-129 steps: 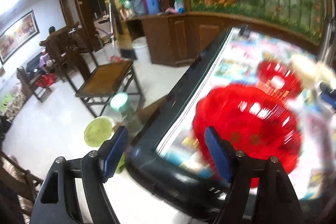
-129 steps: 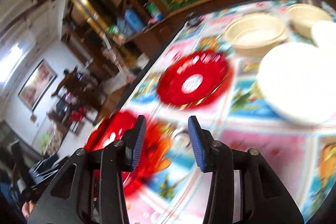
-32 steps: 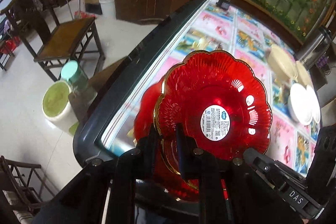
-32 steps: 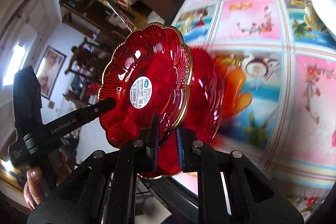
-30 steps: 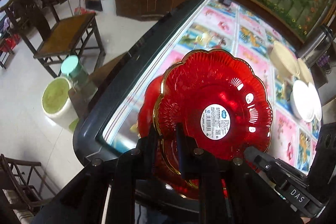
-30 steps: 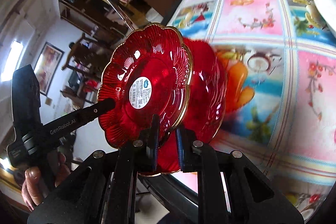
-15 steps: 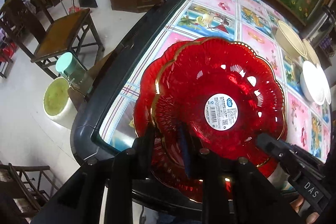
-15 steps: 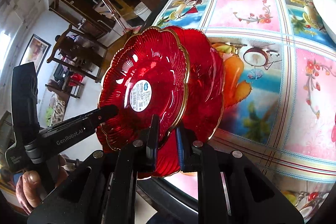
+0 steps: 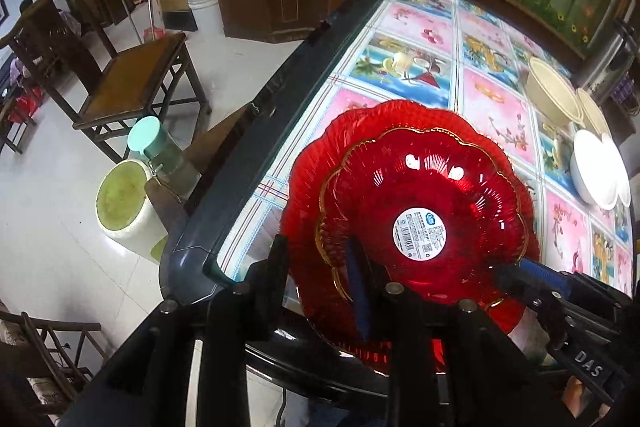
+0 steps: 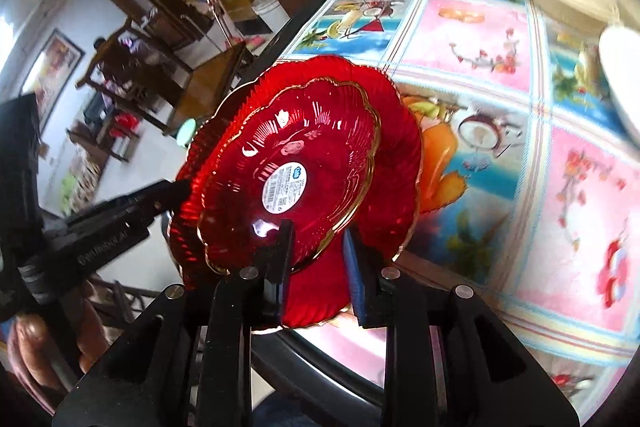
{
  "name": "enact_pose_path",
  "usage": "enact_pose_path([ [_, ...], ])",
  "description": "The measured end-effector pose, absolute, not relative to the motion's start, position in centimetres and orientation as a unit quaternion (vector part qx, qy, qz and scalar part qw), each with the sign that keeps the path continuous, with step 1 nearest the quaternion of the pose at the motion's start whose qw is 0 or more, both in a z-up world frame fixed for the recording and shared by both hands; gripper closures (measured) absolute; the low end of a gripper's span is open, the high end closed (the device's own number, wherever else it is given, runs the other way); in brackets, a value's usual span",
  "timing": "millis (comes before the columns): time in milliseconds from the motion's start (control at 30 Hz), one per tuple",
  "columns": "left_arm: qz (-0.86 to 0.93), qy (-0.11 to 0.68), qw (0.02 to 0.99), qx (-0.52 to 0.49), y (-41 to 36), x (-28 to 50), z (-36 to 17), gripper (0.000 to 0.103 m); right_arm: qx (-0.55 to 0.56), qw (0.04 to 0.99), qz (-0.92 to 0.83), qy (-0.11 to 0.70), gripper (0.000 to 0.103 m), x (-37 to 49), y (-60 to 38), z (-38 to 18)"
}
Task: Organize plates and bowls
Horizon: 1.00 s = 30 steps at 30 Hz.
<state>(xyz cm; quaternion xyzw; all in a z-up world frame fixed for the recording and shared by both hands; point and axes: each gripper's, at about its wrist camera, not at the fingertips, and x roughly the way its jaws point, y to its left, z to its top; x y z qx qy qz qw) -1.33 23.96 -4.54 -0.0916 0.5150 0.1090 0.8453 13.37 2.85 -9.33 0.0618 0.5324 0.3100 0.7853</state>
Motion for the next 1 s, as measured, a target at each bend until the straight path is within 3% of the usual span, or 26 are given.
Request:
enact_pose_path([
  [267,0.099,0.488,0.86,-0.108,22.9,-1.6,-3.0,0.072,0.098,0.806,0.323,0.486,0.077,14.2,-2.5,-6.4],
  [333,0.089,0.478,0.867,-0.106,21.6,-1.5,-2.5,0.059,0.131,0.82,0.308,0.464,0.058,14.6,-5.2,-6.3],
  [367,0.082,0.474,0.871,-0.102,20.7,-1.4,-2.3,0.055,0.153,0.825,0.3,0.454,0.054,14.8,-6.8,-6.4],
  [433,0.066,0.468,0.876,-0.092,18.9,-1.1,-2.0,0.045,0.185,0.827,0.288,0.446,0.052,15.0,-9.6,-7.1],
  [500,0.049,0.464,0.881,-0.085,17.0,-0.8,-1.8,0.043,0.21,0.831,0.279,0.434,0.052,15.0,-12.2,-7.7],
  [700,-0.006,0.448,0.892,-0.057,10.2,0.0,-1.9,0.039,0.247,0.878,0.236,0.336,0.052,12.8,-20.1,-7.8],
  [767,-0.021,0.446,0.894,-0.046,8.1,0.3,-2.2,0.039,0.247,0.892,0.22,0.308,0.047,12.1,-22.3,-7.7],
  [1000,-0.035,0.409,0.912,0.003,2.3,1.1,-2.0,0.038,0.246,0.919,0.187,0.246,0.045,10.8,-27.7,-7.5],
])
